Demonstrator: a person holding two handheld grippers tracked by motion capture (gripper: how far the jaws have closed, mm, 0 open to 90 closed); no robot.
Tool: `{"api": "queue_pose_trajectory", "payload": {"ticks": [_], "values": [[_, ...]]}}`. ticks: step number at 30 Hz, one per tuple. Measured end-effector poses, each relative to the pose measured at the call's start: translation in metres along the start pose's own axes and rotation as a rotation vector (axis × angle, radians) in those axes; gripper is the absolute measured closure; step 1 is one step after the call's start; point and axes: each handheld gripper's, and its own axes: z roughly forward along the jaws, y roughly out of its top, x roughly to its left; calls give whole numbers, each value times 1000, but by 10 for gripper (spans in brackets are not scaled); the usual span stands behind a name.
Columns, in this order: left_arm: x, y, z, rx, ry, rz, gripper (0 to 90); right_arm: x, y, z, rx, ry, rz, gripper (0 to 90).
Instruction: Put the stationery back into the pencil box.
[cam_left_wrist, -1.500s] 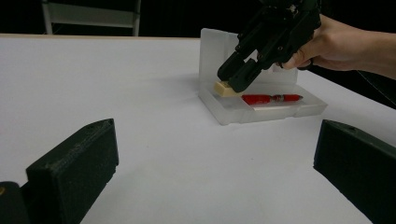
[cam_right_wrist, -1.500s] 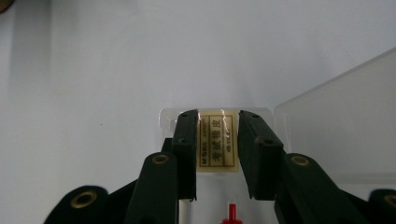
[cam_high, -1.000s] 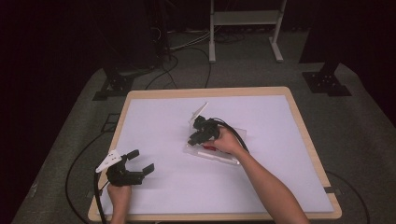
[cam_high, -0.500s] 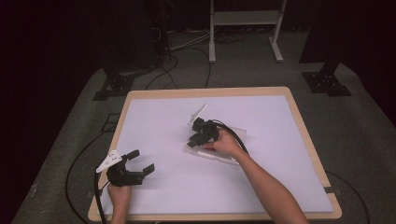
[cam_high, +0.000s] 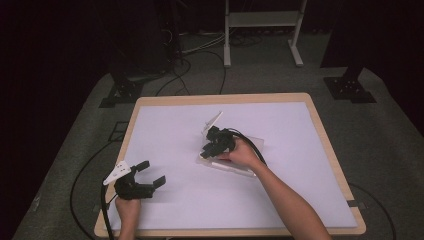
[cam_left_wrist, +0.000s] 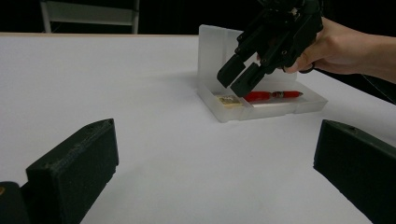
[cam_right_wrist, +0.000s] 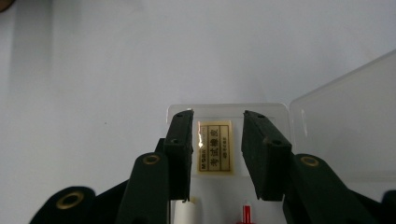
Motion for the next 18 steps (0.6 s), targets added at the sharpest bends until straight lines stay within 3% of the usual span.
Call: {"api": "queue_pose_trajectory", "payload": {"ticks": [18], "values": [[-1,0,1,9,4,7,0,1,-20,-41,-130,36,51,533]]}}
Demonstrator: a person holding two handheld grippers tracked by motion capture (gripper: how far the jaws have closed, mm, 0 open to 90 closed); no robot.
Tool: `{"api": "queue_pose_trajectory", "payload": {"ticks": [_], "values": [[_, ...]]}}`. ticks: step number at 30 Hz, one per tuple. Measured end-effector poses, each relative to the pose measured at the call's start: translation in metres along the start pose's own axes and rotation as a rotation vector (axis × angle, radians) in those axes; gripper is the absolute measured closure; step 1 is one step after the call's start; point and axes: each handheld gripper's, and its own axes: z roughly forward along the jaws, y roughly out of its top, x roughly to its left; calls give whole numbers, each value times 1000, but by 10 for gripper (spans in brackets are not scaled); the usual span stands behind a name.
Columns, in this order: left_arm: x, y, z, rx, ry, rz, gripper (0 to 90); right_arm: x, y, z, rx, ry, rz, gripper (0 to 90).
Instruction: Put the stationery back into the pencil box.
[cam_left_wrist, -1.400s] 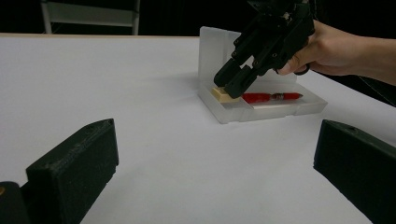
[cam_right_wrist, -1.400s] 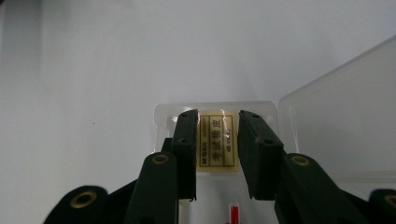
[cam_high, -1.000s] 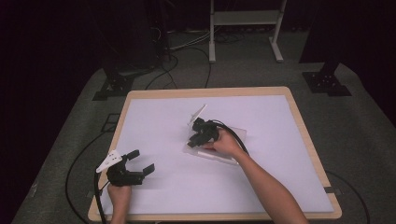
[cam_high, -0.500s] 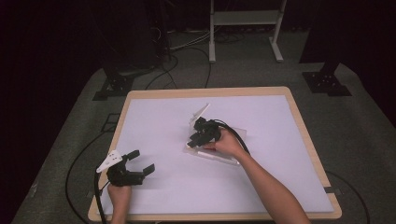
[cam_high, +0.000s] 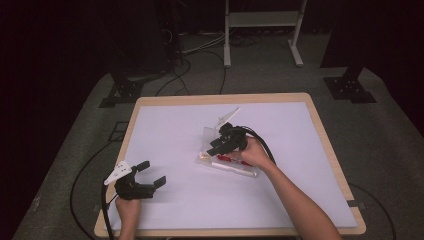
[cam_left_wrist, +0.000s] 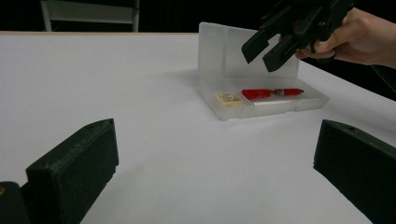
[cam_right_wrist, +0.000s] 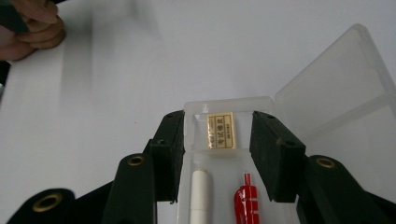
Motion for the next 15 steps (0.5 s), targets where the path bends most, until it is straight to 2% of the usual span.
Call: {"api": "queue_pose_trajectory", "payload": {"ticks": [7,15], "values": [[0,0,0,3,0,0,0,3,-9,-13,-26,10,21,487],[0,0,0,5,1,0,0,7,-18,-21,-40,19,23,452]]}}
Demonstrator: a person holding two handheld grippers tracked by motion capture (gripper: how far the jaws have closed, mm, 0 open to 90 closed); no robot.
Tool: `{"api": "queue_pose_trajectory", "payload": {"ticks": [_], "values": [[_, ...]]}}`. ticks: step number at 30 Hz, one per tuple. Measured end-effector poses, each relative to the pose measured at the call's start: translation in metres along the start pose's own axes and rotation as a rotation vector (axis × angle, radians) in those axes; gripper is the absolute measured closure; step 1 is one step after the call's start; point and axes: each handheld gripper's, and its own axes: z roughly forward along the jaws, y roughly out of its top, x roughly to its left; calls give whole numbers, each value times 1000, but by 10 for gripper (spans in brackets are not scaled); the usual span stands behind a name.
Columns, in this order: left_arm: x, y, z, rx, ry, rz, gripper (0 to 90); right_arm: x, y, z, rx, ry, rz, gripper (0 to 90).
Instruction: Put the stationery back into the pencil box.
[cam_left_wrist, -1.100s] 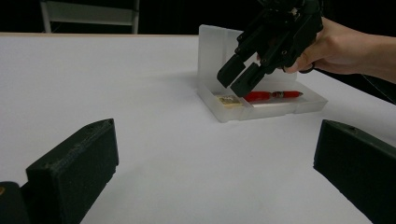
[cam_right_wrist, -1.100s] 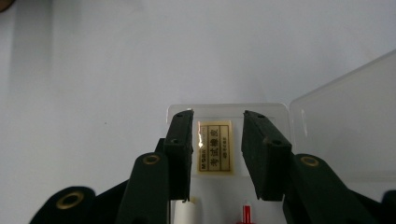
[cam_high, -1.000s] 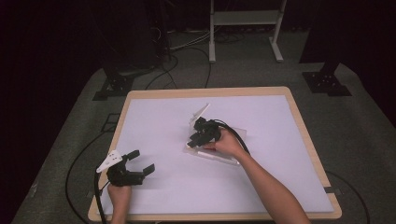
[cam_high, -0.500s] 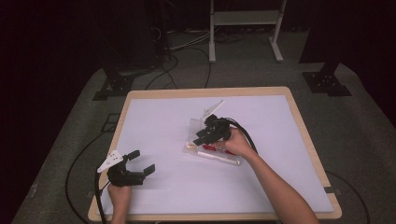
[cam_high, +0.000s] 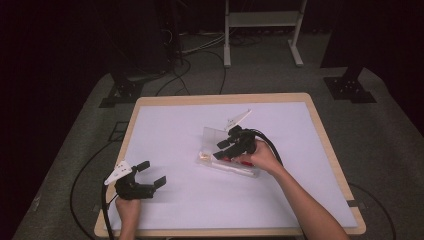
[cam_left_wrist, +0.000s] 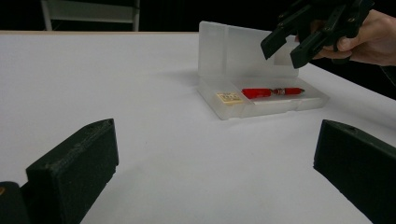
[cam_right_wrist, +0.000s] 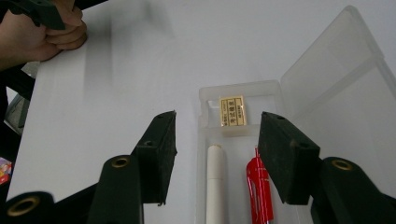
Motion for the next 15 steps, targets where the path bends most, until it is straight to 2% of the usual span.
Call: {"api": "queue_pose_trajectory", "payload": {"ticks": [15], "values": [[0,0,0,4,1,0,0,9,-10,-15,-28,24,-7,414]]}}
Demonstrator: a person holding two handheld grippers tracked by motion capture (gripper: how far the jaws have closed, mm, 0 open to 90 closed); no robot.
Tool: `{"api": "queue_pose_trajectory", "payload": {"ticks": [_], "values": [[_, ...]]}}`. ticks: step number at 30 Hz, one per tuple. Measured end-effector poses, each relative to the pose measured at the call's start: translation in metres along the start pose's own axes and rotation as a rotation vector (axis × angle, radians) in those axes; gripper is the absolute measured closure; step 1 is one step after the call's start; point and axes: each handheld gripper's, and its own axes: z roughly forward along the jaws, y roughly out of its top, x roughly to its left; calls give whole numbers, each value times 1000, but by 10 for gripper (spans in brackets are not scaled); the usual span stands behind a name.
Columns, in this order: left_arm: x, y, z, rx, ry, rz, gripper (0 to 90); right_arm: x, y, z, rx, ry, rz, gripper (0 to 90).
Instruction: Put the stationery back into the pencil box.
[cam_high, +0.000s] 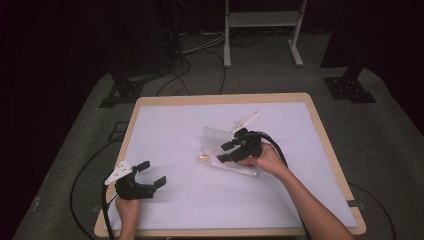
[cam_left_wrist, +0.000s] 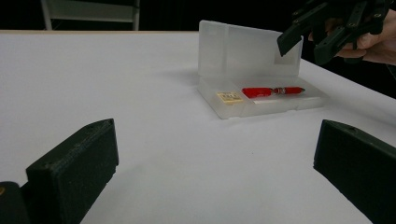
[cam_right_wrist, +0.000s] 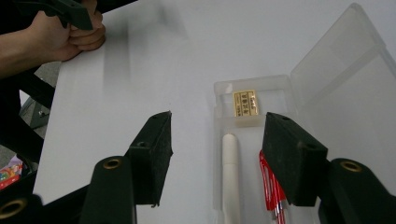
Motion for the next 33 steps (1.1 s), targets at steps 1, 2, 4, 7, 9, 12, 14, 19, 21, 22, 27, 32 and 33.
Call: {"api": "queue_pose_trajectory", "payload": {"ticks": [1,2,4,7,9,12,14,19,21,22,27,32,33], "values": [[0,0,0,1,0,0,0,1,-1,-1,1,-1,0,409],[0,0,0,1,0,1,0,1,-2,-2,0,1,-3,406],[0,0,0,1,0,1,0,1,-3,-4,-2,5,2,401],[0,0,0,0,0,2,0,3,-5,-8,-10,4,-2,394],[0,0,0,0,1,0,0,3,-7,-11,-14,6,-1,387],[0,0,1,1,1,2,0,3,-11,-14,-15,9,6,364],[0,0,1,2,1,2,0,3,-13,-16,-15,13,13,355],[0,0,1,3,2,2,0,5,-18,-22,-23,13,8,339],[-1,0,1,4,2,3,0,6,-20,-25,-27,8,10,330],[0,0,1,6,2,5,0,7,-21,-26,-28,5,8,327],[-1,0,1,6,3,5,0,8,-24,-32,-36,-1,7,317],[-1,0,2,8,4,5,0,9,-29,-37,-37,-2,8,316],[-1,0,2,9,4,5,0,10,-29,-37,-36,-2,8,316]]}}
